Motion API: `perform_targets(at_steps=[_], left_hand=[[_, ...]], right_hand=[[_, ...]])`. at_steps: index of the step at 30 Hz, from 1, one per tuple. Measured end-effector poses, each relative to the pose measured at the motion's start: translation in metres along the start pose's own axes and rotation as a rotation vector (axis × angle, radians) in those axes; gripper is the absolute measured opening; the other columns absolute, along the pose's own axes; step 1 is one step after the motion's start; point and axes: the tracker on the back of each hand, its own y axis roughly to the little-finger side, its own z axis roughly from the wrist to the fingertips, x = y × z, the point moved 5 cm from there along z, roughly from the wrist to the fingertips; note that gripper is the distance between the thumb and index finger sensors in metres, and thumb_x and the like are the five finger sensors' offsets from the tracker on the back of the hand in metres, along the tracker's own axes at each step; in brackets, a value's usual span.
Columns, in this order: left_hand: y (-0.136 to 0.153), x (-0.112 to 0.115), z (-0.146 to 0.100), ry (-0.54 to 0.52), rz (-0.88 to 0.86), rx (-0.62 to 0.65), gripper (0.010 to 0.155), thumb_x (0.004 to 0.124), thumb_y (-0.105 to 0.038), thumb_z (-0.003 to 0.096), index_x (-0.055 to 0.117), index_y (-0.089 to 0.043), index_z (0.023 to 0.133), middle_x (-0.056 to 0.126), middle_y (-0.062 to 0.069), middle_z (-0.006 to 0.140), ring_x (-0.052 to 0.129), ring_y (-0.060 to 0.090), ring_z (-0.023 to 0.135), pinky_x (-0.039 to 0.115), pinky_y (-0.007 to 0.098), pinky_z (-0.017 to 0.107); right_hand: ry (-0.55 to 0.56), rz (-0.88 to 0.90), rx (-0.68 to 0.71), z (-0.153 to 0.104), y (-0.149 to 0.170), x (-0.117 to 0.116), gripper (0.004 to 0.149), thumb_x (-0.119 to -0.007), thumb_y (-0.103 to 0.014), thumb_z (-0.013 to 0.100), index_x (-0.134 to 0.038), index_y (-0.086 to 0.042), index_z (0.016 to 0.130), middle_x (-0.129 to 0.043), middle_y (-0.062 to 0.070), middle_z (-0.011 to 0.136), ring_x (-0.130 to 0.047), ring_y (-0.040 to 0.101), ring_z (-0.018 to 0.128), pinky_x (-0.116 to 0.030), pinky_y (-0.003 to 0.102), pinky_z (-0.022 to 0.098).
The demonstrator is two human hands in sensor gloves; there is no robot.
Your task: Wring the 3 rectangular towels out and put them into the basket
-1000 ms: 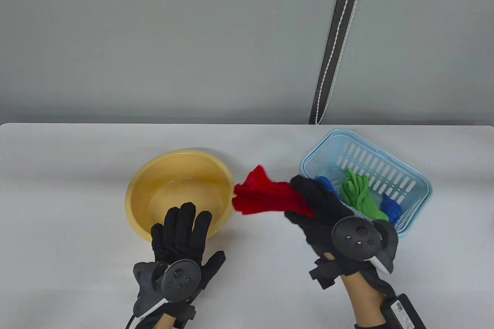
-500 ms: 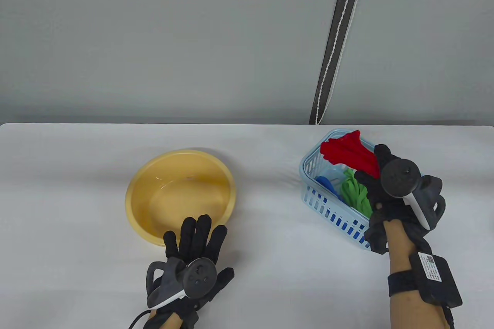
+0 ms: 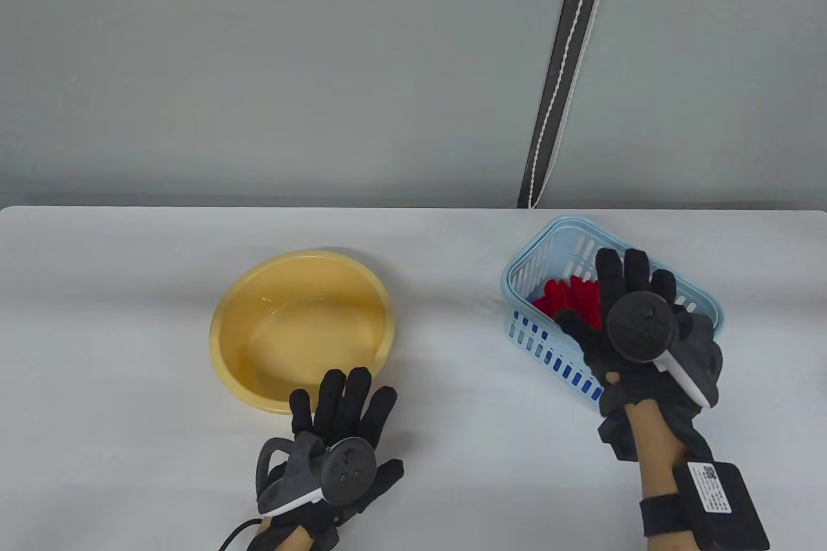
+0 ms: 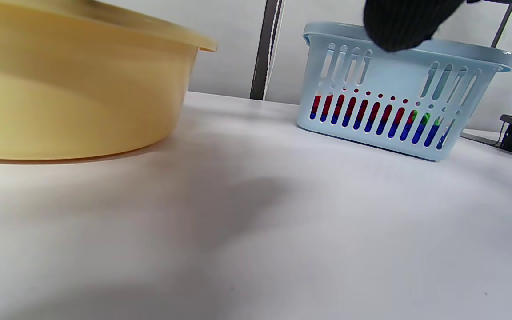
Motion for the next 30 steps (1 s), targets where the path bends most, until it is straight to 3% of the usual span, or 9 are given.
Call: perform_targets(at_steps=[5, 13, 23, 30], left_hand=[[-0.002, 0.0, 0.001, 0.002, 0.005, 0.014, 0.098, 0.064, -0.072, 0.0538, 0.0, -0.028, 0.113, -0.002, 0.016, 0.121, 0.007, 0.053, 0.108, 0.017, 0.08, 0.066], [-0.004, 0.002, 0.004, 0.013, 0.011, 0.027, 0.098, 0.063, -0.072, 0.0539, 0.0, -0.028, 0.114, -0.002, 0.016, 0.121, 0.006, 0.053, 0.108, 0.017, 0.08, 0.066], [-0.003, -0.002, 0.003, -0.016, 0.017, 0.031, 0.098, 0.063, -0.072, 0.054, 0.0, -0.028, 0.114, -0.002, 0.016, 0.121, 0.006, 0.053, 0.108, 0.017, 0.08, 0.066], [-0.003, 0.0, 0.003, -0.007, 0.019, 0.023, 0.098, 0.063, -0.072, 0.0539, 0.0, -0.028, 0.114, -0.002, 0.017, 0.121, 0.006, 0.053, 0.107, 0.016, 0.08, 0.066]], right_hand=[[0.042, -0.048, 0.125, -0.027, -0.047, -0.02, 0.096, -0.072, -0.062, 0.055, -0.008, -0.026, 0.117, -0.009, 0.017, 0.123, -0.01, 0.055, 0.11, -0.024, 0.08, 0.069], [0.05, -0.089, 0.298, -0.065, -0.088, -0.063, 0.1, -0.07, -0.069, 0.053, -0.005, -0.026, 0.116, -0.005, 0.016, 0.122, -0.004, 0.053, 0.11, -0.019, 0.08, 0.069], [-0.011, -0.108, 0.397, -0.095, -0.085, -0.121, 0.102, -0.069, -0.071, 0.052, -0.003, -0.027, 0.115, -0.001, 0.016, 0.121, 0.001, 0.052, 0.109, -0.016, 0.08, 0.068], [-0.046, -0.076, 0.396, -0.092, -0.083, -0.13, 0.102, -0.069, -0.071, 0.052, -0.002, -0.026, 0.115, -0.001, 0.016, 0.121, 0.001, 0.052, 0.108, -0.015, 0.08, 0.068]])
